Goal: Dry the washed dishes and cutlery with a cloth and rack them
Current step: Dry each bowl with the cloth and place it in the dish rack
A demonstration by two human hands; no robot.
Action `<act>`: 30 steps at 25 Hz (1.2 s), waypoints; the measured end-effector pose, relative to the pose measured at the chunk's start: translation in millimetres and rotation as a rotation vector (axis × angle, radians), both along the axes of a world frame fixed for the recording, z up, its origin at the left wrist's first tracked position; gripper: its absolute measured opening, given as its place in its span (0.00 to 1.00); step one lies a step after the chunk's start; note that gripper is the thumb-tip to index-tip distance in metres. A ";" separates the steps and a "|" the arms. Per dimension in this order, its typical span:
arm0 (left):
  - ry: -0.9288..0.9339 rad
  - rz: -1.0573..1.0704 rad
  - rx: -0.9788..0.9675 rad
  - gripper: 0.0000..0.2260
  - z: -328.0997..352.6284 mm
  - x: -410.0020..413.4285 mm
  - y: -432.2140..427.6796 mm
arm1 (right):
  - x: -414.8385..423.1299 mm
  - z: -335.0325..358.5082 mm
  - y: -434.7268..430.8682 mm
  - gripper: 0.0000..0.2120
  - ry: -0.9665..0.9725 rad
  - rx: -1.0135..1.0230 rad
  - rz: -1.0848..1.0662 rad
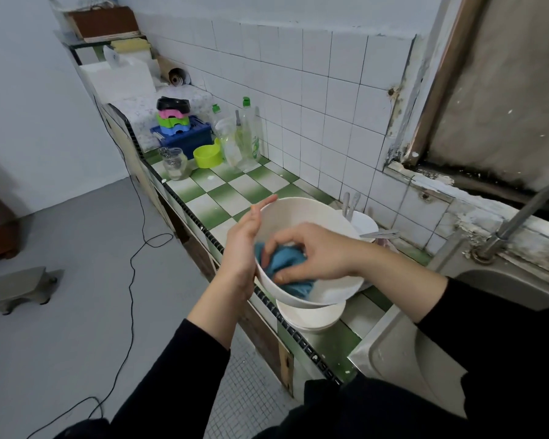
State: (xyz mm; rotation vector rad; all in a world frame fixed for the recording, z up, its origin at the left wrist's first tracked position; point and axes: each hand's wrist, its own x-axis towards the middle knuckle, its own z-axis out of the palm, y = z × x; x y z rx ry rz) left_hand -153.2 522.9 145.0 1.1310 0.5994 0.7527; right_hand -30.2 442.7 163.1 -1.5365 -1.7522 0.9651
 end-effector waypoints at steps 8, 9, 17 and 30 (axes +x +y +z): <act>0.171 -0.005 -0.191 0.18 -3.7 12.3 5.6 | 38.2 41.3 -23.1 0.21 -0.111 -0.069 0.230; 0.229 -0.009 -0.073 0.17 -3.0 11.8 5.2 | 44.8 42.8 -25.1 0.21 0.007 -0.059 0.222; -0.047 -0.314 0.315 0.28 4.7 -10.1 2.8 | 96.4 35.9 -32.5 0.30 0.720 0.097 0.034; -0.013 -0.001 0.264 0.11 29.6 10.5 -6.0 | 33.2 35.8 -53.8 0.21 -0.270 0.538 -0.479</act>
